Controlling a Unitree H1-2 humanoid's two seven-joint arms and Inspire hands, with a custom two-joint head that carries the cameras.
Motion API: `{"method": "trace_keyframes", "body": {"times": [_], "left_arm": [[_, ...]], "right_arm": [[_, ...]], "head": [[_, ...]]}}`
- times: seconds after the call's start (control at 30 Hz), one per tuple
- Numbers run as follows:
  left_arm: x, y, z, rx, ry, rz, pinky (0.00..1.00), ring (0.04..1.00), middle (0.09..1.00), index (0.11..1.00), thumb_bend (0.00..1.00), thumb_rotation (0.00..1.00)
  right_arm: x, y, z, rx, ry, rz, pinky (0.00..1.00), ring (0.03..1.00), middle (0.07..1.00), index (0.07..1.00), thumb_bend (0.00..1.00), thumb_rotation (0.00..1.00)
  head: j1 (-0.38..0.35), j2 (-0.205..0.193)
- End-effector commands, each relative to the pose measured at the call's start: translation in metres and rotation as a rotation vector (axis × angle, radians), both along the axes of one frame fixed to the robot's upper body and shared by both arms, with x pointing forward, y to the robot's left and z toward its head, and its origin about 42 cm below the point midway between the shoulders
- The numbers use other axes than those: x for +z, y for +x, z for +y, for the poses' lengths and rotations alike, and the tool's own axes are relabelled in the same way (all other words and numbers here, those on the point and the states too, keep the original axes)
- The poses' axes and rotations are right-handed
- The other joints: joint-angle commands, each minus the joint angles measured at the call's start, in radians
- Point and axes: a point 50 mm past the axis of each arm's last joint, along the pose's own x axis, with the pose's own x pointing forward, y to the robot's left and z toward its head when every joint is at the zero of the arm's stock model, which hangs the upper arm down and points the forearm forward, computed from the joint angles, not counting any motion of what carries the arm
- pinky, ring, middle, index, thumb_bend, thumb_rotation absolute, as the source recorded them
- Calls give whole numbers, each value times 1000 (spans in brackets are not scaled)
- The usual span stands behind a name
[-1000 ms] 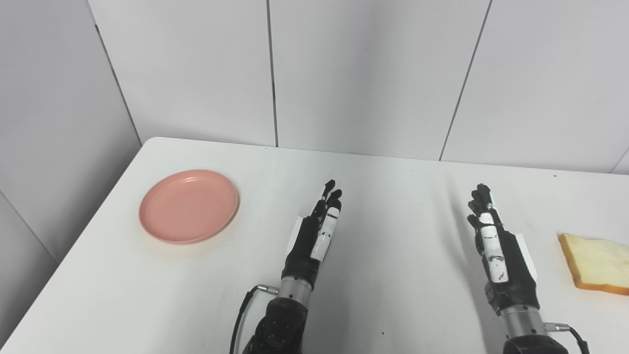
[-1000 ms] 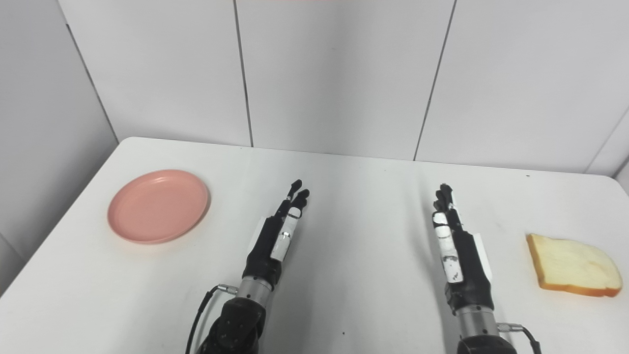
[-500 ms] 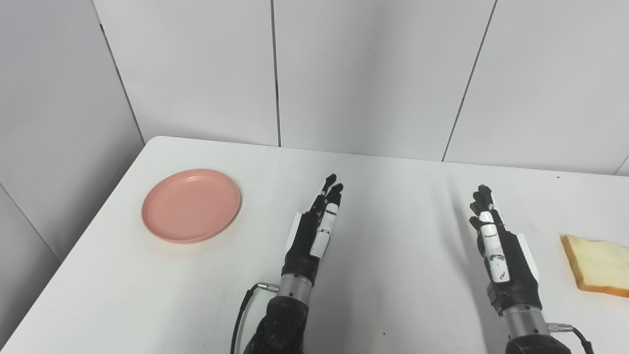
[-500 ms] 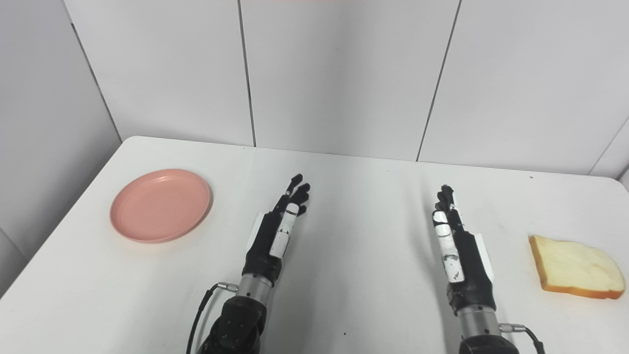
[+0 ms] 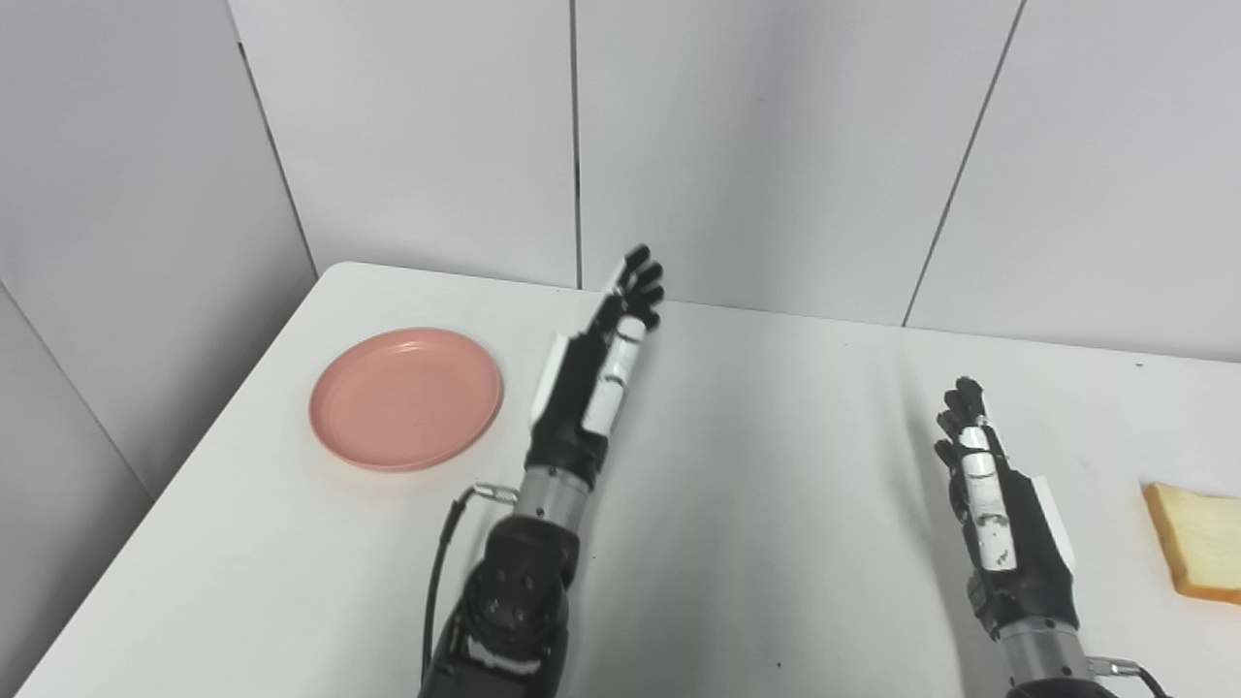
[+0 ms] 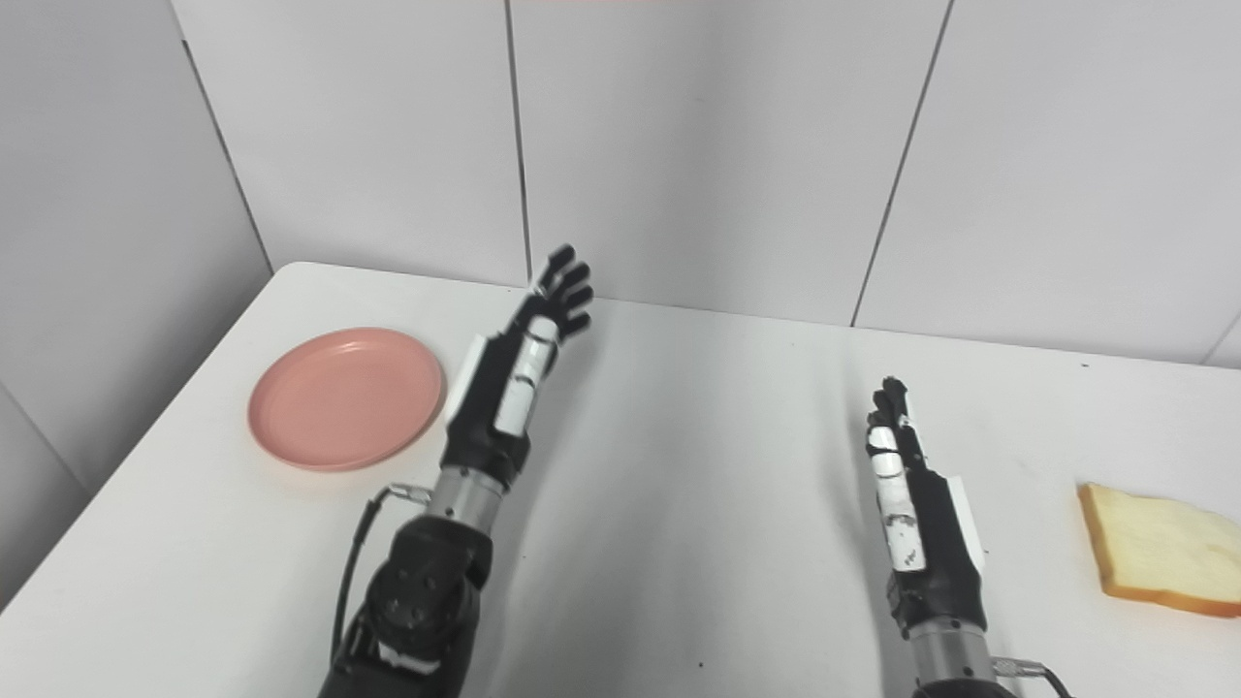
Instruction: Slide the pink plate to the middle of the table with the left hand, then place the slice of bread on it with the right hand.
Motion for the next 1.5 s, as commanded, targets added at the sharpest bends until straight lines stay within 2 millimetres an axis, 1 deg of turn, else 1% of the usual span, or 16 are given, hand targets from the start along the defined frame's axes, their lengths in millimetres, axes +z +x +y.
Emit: {"method": "trace_keyframes", "body": {"times": [0.0,0.03,0.13,0.2,0.27,0.37,0.43,0.53,0.6,0.67,0.77,0.83,1.07,1.23,1.37,1.47], "left_arm": [[35,6,13,-8,-3,-100,941,939,955,946,470,1000],[40,7,19,-5,-6,-111,957,945,959,951,482,1000],[59,12,51,32,-6,-130,958,951,965,958,502,1000],[70,12,68,76,-5,-157,930,929,950,945,491,1000],[74,12,79,99,7,-177,910,907,940,940,459,1000],[80,11,106,172,0,-167,912,917,927,922,468,1000],[83,11,125,220,1,-167,890,930,939,932,487,1000],[84,11,148,285,-12,-178,867,914,923,913,493,1000],[82,12,168,306,-21,-179,890,928,931,915,494,1000],[80,12,189,340,-33,-172,899,918,930,911,495,1000],[78,11,207,359,-48,-159,910,919,934,913,492,1000],[75,9,218,375,-79,-145,923,927,931,907,481,1000],[63,4,242,444,-125,-105,924,928,925,902,452,1000],[45,4,255,450,-143,-33,939,931,929,909,437,1000],[25,9,267,462,-186,40,948,938,933,916,446,1000],[15,14,273,458,-225,78,954,938,929,915,447,1000]], "right_arm": [[18,5,3,15,17,-84,1000,1000,1000,1000,295,1000],[18,5,3,16,20,-85,1000,1000,1000,1000,291,1000],[18,5,4,22,27,-90,1000,1000,1000,1000,287,1000],[17,5,5,25,35,-92,1000,1000,1000,1000,286,1000],[16,5,6,25,38,-91,1000,1000,1000,1000,289,1000],[18,1,8,23,40,-91,1000,1000,1000,1000,285,1000],[19,0,9,20,43,-90,1000,1000,1000,1000,286,1000],[20,-1,10,19,48,-87,1000,1000,1000,1000,293,1000],[21,-2,11,21,60,-93,1000,1000,1000,1000,292,1000],[22,-3,12,21,54,-102,1000,1000,1000,1000,285,1000],[23,-4,12,26,50,-113,1000,1000,1000,1000,277,1000],[25,-6,12,30,49,-115,1000,1000,1000,1000,270,1000],[31,-9,12,30,50,-122,1000,1000,1000,1000,274,1000],[31,-8,11,30,45,-115,1000,1000,1000,1000,277,1000],[32,-8,13,33,46,-109,1000,1000,1000,1000,261,1000],[32,-8,13,34,48,-107,1000,1000,1000,1000,260,1000]], "head": [[6,0],[6,0],[17,-7],[21,-10],[25,-12],[29,-12],[30,-13],[33,-15],[33,-18],[33,-28],[35,-30],[40,-30],[44,-22],[50,-17],[50,-17],[48,-15]]}}
